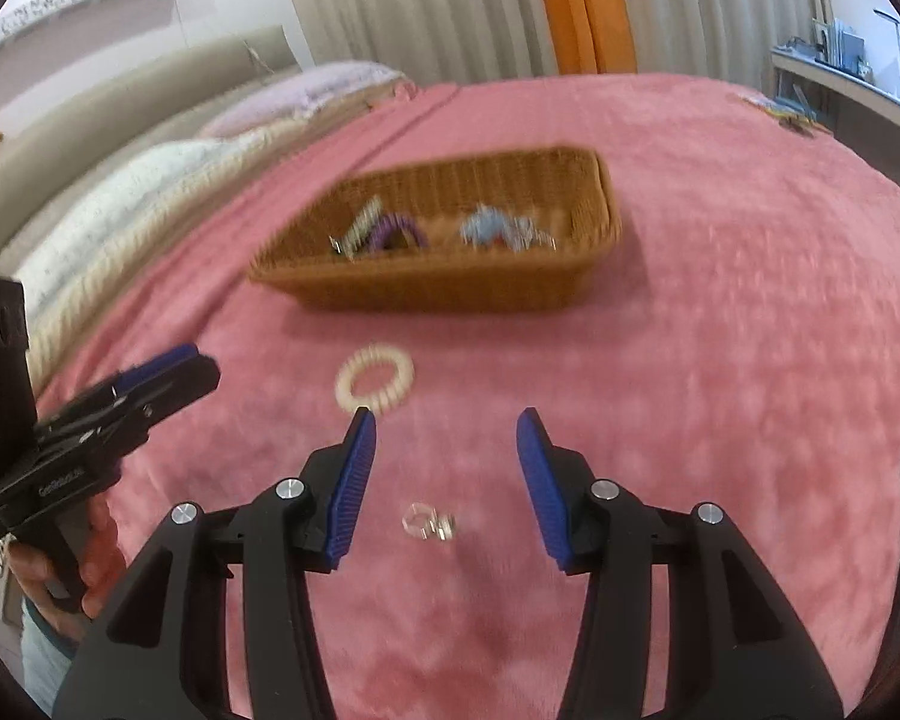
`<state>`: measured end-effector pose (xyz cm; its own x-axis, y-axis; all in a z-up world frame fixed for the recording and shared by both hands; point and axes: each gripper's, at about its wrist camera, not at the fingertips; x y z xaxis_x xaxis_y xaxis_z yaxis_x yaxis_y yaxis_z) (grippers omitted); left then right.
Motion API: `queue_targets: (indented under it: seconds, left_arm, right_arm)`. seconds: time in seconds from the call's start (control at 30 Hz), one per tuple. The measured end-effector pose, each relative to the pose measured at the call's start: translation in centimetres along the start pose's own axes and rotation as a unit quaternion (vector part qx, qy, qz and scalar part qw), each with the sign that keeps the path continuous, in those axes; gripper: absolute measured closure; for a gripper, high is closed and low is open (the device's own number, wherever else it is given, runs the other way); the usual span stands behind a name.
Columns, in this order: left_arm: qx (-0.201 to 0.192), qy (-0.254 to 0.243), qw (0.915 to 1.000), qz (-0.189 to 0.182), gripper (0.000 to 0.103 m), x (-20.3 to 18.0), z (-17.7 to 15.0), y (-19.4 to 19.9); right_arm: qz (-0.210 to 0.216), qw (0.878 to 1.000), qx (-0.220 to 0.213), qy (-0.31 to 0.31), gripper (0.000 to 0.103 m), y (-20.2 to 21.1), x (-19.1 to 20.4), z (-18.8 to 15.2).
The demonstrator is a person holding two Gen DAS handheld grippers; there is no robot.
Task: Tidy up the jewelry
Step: 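Move both open tools back toward the cream coil bracelet and silver clip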
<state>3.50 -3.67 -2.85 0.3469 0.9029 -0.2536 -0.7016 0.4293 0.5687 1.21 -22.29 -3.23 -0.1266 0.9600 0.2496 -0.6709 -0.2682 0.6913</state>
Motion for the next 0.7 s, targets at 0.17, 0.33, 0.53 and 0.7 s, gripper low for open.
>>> queue_targets:
  seconds: [0.17,0.33,0.53,0.7]
  left_arm:
    - [0.017,0.012,0.9997,0.01,0.041,0.7,-0.5,-1.6]
    - [0.021,0.034,0.9992,-0.005,0.041,1.7,-0.6,-1.8]
    - [0.025,0.022,0.9994,-0.002,0.042,1.0,-0.6,-2.0]
    - [0.059,0.047,0.9965,-0.037,0.042,0.7,0.4,-1.8]
  right_arm:
    - [-0.011,0.999,0.031,0.023,0.058,-1.7,0.3,-2.2]
    - [0.0,0.997,0.045,0.07,0.058,-2.1,2.1,-3.1]
    - [-0.017,0.994,0.056,0.088,0.061,-3.3,2.6,-3.0]
    - [-0.047,0.987,0.053,0.144,0.077,-3.5,3.1,-2.9]
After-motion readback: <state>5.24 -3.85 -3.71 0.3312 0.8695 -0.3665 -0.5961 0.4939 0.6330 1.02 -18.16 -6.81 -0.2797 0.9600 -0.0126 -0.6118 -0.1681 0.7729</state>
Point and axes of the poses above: each gripper's, at about its wrist camera, not at the fingertips, and y roughly against the way its jaws point, x to its left, z to its top, and after that the axes turned 2 degrees about y, right-handed
